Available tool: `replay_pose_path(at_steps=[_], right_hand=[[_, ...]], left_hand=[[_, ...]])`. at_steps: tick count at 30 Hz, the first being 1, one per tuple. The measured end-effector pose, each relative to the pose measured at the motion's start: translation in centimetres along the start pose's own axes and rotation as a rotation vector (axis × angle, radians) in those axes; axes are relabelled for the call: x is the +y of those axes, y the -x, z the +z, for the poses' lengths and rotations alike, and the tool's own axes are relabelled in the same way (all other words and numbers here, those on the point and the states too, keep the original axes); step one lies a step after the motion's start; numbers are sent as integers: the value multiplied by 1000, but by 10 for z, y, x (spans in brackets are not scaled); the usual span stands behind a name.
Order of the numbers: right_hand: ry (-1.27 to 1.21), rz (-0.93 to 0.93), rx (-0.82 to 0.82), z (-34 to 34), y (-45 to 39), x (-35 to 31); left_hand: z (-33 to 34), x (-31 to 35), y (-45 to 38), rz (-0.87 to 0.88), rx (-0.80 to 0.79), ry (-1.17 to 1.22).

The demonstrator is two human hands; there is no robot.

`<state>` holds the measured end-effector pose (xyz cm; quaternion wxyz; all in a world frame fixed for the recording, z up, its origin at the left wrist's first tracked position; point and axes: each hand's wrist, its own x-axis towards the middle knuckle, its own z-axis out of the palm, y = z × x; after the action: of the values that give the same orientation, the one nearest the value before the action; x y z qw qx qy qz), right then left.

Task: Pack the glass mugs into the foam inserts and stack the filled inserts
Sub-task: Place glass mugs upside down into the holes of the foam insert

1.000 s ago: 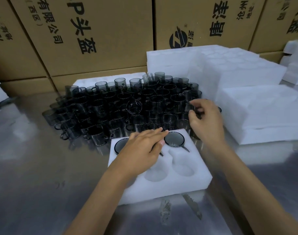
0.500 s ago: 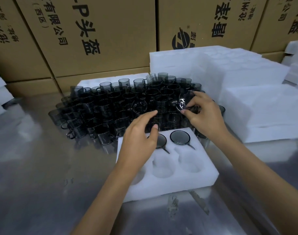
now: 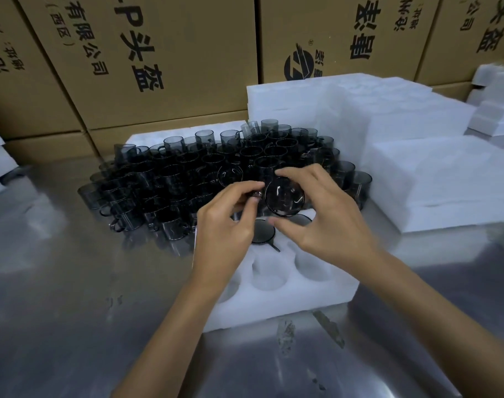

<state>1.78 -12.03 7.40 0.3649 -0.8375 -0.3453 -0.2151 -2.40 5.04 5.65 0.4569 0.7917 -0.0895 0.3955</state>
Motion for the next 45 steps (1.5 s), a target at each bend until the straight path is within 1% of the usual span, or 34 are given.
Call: replay_pose_path(at_steps=[2,4,8,10,12,15,18,19,20,22,23,25,29,33,35,37,39,40,43,45], right_hand=[[53,30,-42,-6,3,1],[126,75,-73,-13,7,3],[184,54,-191,-25,17,8],[200,55,-246,-29,24,11],[203,81,-259,-29,31,14],[232,81,-267,-26,37,16],[267,73,-319,-24,38,17],[248,81,-324,-25,38,19],[170,102,-318,-26,38,20],[-103,154,-260,-28,39,29],[-188,164,-228,-27,41,35],[-186,181,-216,-24,46,45],[-234,259,-284,-16,53,55],[-222,255,-339,-16,44,56],[-217,242,-302,-13,40,54],[-260,257,-221,-8,32,49],[-312,291,-156,0,18,46],[-323,303,-142,5,9,44],[-319,308,-164,18,-17,42],[-268,301,-192,28,-33,41]], left_hand=[[0,1,0,-71,-76,79],[1,4,1,-141,-203,134],[3,8,6,-166,-431,69],[4,8,7,-200,-521,47],[6,8,8,-223,-583,13],[9,3,9,-263,-608,-7],[7,0,9,-333,-616,109],[6,0,9,-339,-621,149],[6,0,10,-335,-630,166],[6,-1,10,-295,-667,99],[7,-3,11,-280,-691,47],[9,-4,10,-271,-722,-29],[11,-7,10,-214,-730,-240],[10,-8,10,-253,-717,-213],[11,-8,10,-267,-692,-156],[10,-8,8,-228,-637,-120],[2,-8,3,-184,-599,-167],[-4,-10,-1,-193,-599,-209],[-22,-20,-8,-264,-633,-369],[-28,-27,-10,-305,-665,-378]])
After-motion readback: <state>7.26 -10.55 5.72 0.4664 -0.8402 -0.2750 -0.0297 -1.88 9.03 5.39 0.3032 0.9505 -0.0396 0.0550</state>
